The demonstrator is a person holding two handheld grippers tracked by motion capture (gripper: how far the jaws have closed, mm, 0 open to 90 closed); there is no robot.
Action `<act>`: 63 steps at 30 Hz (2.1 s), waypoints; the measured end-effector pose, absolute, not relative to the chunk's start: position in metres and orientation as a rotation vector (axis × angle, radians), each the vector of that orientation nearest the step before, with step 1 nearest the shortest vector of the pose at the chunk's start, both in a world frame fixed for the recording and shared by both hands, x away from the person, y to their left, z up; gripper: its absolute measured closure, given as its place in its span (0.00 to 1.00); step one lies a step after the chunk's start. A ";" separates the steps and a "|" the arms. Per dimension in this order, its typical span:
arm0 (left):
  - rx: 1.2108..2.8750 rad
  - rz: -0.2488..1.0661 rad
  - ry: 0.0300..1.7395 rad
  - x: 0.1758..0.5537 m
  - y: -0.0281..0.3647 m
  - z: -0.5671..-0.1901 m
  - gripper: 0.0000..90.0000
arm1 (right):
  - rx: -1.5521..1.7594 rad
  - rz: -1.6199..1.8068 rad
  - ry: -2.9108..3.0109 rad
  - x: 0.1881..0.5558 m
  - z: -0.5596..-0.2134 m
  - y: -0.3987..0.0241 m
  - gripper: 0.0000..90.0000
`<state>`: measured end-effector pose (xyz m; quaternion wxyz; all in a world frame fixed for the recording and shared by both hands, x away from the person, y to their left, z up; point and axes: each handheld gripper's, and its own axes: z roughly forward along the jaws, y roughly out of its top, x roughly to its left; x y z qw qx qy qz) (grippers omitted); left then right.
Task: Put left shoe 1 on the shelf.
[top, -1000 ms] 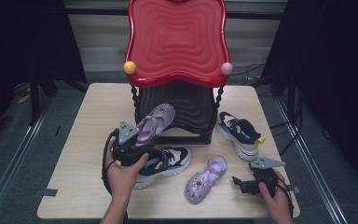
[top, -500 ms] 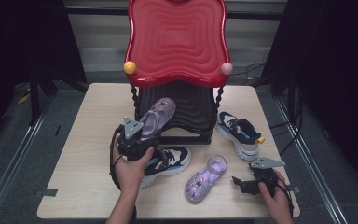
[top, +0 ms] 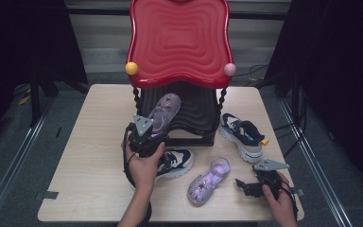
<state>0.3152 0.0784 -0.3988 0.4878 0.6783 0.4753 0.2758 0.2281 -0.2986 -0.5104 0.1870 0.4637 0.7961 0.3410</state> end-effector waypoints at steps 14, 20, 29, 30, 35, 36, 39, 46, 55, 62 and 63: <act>1.596 0.733 1.203 0.328 0.064 -0.409 0.41 | 1.305 0.960 2.241 0.228 -0.510 -0.299 0.12; 1.588 0.768 1.219 0.334 0.060 -0.409 0.41 | 1.306 0.961 2.241 0.228 -0.510 -0.299 0.12; 1.554 0.801 1.215 0.343 0.050 -0.406 0.41 | 1.307 0.962 2.241 0.228 -0.510 -0.299 0.12; 1.543 0.805 1.216 0.345 0.049 -0.405 0.41 | 1.314 0.960 2.241 0.228 -0.510 -0.298 0.12; 1.526 0.835 1.232 0.354 0.046 -0.402 0.41 | 1.306 0.961 2.242 0.228 -0.510 -0.299 0.12; 1.522 0.839 1.233 0.356 0.046 -0.402 0.41 | 1.311 0.959 2.242 0.228 -0.510 -0.299 0.12; 1.510 0.849 1.245 0.360 0.042 -0.401 0.41 | 1.310 0.960 2.242 0.228 -0.510 -0.299 0.12; 1.483 0.899 1.283 0.371 0.031 -0.397 0.41 | 1.303 0.960 2.241 0.228 -0.510 -0.299 0.12; 1.431 0.942 1.353 0.382 0.026 -0.402 0.41 | 1.315 0.959 2.241 0.228 -0.510 -0.298 0.12; 1.426 0.944 1.388 0.389 0.021 -0.407 0.41 | 1.316 0.959 2.242 0.228 -0.510 -0.298 0.12; 1.446 0.949 1.388 0.389 0.021 -0.408 0.40 | 1.317 0.959 2.242 0.228 -0.510 -0.298 0.12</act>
